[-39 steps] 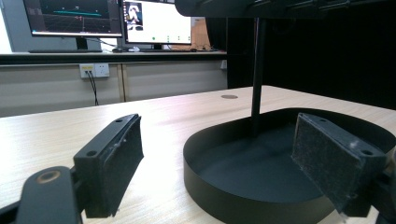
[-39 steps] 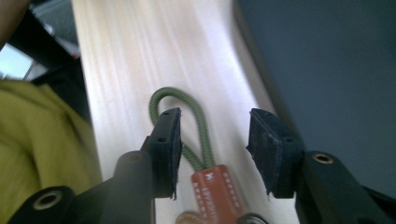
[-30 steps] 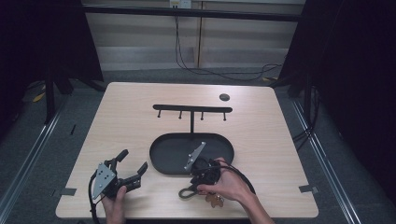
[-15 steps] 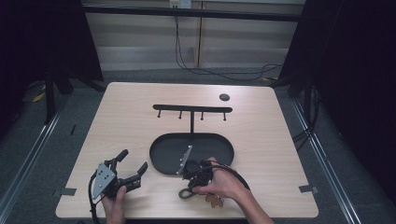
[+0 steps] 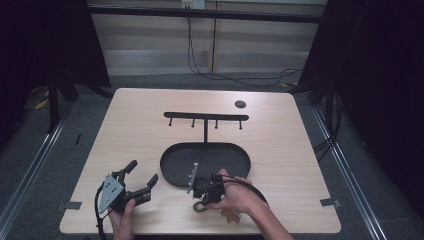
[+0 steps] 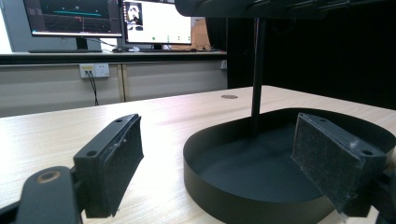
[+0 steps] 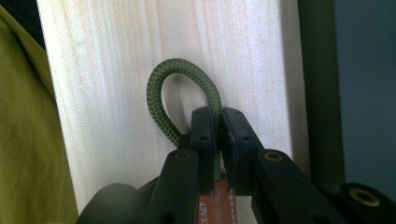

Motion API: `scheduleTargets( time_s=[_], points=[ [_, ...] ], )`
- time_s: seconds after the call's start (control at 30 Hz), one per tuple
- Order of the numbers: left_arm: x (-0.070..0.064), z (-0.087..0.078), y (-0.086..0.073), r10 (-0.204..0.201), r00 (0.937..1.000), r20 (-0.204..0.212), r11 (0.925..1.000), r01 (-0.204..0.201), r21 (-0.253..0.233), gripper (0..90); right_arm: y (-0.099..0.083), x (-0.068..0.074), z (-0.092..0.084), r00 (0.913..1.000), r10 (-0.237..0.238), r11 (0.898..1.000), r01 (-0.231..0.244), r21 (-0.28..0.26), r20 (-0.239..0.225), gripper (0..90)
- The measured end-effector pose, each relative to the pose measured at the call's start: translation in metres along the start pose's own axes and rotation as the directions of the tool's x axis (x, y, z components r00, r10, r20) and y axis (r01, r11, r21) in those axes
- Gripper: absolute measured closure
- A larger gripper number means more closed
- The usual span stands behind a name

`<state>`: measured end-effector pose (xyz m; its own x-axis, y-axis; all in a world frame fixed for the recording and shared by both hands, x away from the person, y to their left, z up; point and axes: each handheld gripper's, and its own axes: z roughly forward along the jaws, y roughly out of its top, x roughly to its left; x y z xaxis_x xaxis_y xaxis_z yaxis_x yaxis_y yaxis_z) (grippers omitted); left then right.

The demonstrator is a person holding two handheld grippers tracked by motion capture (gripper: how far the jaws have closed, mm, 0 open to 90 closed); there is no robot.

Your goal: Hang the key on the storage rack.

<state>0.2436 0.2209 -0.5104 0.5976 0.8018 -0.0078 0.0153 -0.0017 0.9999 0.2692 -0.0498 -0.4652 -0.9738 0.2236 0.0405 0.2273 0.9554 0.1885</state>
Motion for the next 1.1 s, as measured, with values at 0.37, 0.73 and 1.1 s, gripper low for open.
scheduleTargets(
  time_s=[0.37, 0.73, 1.1],
  points=[
    [0.0, 0.0, 0.0, -0.007, 1.0, 0.001, 1.0, 0.007, -0.004, 16.0, 0.001, -0.004, 0.0, 0.9996, 0.013, 1.0, -0.013, 0.005, -0.025, 85.1],
    [0.0, 0.0, 0.0, -0.009, 1.0, 0.003, 1.0, 0.009, -0.004, 16.0, -0.001, -0.011, -0.002, 0.9949, 0.063, 0.998, -0.061, 0.022, -0.079, 85.4],
    [0.0, 0.0, 0.0, -0.004, 1.0, 0.006, 1.0, 0.004, -0.001, 16.0, -0.002, -0.016, -0.025, 0.9953, 0.07, 0.997, -0.067, 0.05, -0.067, 85.4]
  ],
)
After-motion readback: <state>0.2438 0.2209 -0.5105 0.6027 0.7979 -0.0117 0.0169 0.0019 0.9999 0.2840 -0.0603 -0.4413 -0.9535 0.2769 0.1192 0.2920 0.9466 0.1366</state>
